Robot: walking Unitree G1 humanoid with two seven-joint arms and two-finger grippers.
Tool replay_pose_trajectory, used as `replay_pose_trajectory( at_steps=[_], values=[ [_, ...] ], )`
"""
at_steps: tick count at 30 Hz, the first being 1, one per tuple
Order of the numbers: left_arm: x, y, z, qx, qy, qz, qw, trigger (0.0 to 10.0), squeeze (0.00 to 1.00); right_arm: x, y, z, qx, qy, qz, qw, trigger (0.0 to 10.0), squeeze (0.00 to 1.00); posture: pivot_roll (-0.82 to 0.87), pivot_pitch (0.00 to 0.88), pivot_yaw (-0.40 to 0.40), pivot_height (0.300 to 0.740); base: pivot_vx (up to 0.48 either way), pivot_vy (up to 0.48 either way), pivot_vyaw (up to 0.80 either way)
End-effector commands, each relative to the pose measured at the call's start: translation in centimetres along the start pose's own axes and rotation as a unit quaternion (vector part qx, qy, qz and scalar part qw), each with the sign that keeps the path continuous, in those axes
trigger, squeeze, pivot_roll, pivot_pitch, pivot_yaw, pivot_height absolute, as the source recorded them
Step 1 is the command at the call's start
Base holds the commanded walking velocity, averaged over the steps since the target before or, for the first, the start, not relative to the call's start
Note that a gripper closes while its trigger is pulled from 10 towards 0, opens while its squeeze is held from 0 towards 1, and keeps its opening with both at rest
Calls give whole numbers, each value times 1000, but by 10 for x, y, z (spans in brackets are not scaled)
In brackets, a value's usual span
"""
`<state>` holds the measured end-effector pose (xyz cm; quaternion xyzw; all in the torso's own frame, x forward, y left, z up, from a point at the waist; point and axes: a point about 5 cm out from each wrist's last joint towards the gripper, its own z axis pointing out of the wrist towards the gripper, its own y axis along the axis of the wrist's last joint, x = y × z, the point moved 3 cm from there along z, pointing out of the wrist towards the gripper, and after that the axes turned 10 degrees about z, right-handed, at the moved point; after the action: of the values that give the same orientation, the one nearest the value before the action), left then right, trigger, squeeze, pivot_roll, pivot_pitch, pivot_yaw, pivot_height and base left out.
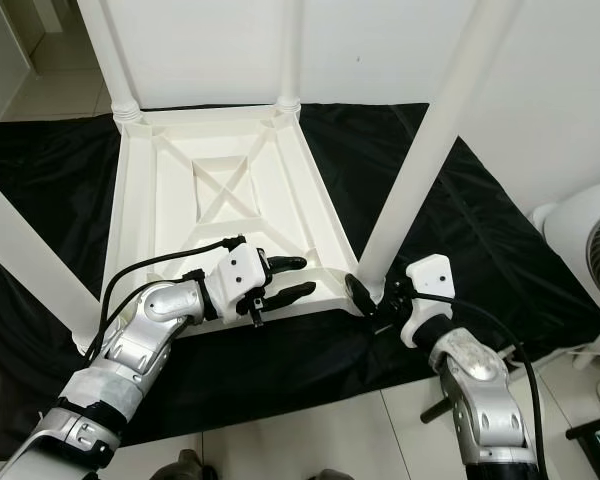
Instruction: Building children table
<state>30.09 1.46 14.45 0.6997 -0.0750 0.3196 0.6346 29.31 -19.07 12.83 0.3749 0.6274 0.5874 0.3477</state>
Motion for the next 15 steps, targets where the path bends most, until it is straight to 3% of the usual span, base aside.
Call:
replay_pose_trajectory(
  at_steps=[1, 5, 7, 8, 10, 11, 15],
  values=[
    [4, -1, 2, 7, 27, 6, 1000, 10000, 0, -1, -1, 1, 0, 7, -4, 1000, 10000, 0, -9, 0, -14, 740, 0, 0, 0],
    [2, 0, 3, 6, 21, 9, 1000, 10000, 0, -2, -1, 8, 3, 17, -9, 1000, 10000, 0, -4, 0, -14, 740, 0, 0, 0],
    [-5, -1, 1, 6, -2, 2, 1000, 10000, 0, 2, 0, 23, 6, 44, -21, 999, 10000, 0, 3, 0, -13, 740, 0, 0, 0],
    [-9, -2, 1, 9, -13, -4, 1000, 10000, 0, 6, 1, 29, 4, 56, -20, 998, 7020, 0, 8, 0, -17, 740, 0, 0, 0],
    [-12, -3, 0, 11, -18, -8, 1000, 10000, 0, 9, 1, 32, 2, 64, -18, 998, 7020, 0, 8, 0, -17, 740, 0, 0, 0],
    [-15, -3, 0, 10, -22, -10, 1000, 10000, 0, 11, 1, 34, 3, 71, -14, 997, 353, 0, 10, 0, -18, 740, 0, 0, 0],
    [-18, -3, -1, 5, -16, -16, 1000, 10000, 0, 13, -3, 33, 7, 83, -12, 996, 0, 0, 15, 0, -22, 740, 0, 0, 0]
  ],
)
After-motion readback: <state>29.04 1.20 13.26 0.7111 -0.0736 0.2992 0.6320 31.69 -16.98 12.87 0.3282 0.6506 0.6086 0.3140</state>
